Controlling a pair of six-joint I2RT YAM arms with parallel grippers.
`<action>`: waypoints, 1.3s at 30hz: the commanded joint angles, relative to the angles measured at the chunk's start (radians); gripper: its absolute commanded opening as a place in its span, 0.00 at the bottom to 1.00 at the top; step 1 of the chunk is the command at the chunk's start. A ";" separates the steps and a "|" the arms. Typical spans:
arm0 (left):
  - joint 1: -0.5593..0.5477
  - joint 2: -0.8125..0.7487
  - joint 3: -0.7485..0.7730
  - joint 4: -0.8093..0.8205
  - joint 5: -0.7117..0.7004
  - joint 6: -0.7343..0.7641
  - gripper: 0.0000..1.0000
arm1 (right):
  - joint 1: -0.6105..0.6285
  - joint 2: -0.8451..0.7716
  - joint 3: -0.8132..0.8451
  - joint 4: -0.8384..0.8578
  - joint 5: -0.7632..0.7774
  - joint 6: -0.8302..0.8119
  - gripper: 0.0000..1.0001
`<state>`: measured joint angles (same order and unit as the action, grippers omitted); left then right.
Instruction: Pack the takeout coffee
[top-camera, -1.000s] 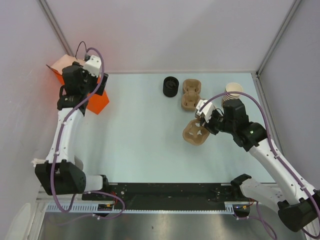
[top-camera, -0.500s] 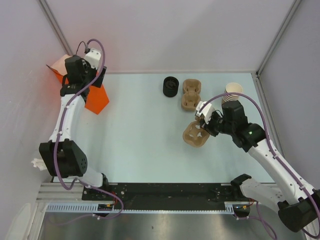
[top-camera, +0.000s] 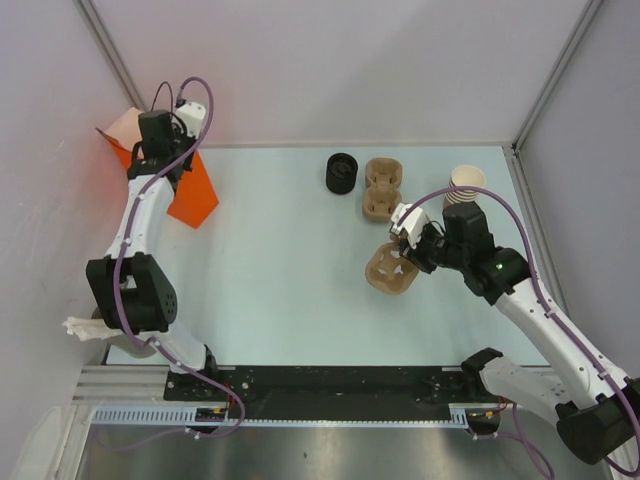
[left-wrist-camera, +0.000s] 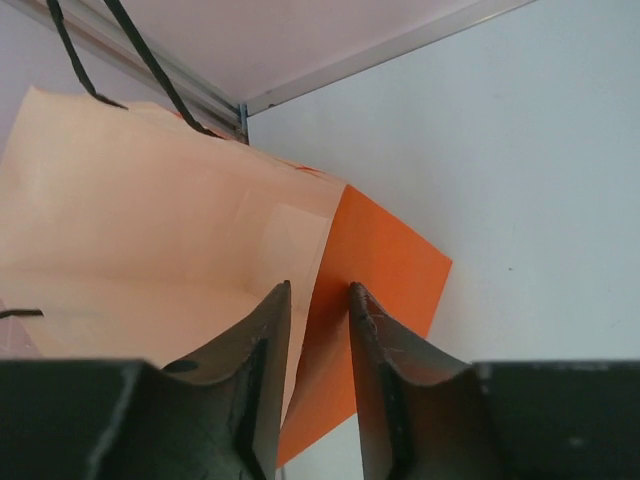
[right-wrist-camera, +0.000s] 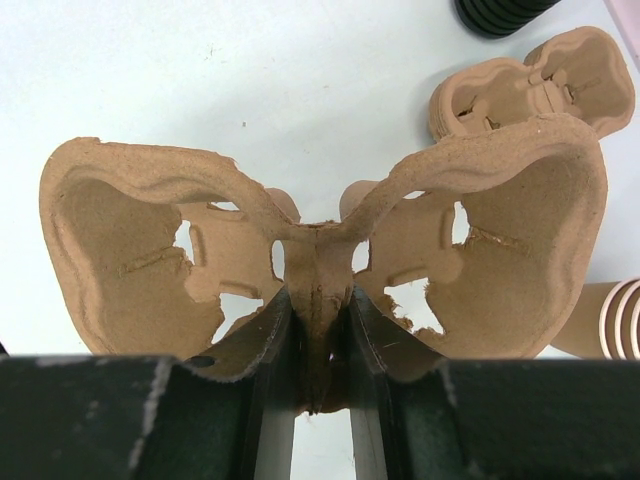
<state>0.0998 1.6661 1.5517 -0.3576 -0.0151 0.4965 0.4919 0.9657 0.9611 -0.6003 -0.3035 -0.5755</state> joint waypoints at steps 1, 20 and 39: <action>0.005 -0.023 0.057 -0.001 0.038 -0.010 0.26 | 0.004 -0.016 -0.007 0.046 0.007 0.012 0.27; -0.086 -0.193 -0.011 -0.147 0.248 0.033 0.00 | 0.007 -0.035 -0.010 0.074 0.055 0.031 0.28; -0.679 -0.543 -0.260 -0.363 0.308 0.154 0.00 | -0.116 -0.082 -0.009 0.169 0.167 0.117 0.28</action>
<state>-0.4866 1.1938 1.3430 -0.6682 0.2779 0.5774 0.4026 0.9207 0.9478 -0.4961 -0.1638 -0.4953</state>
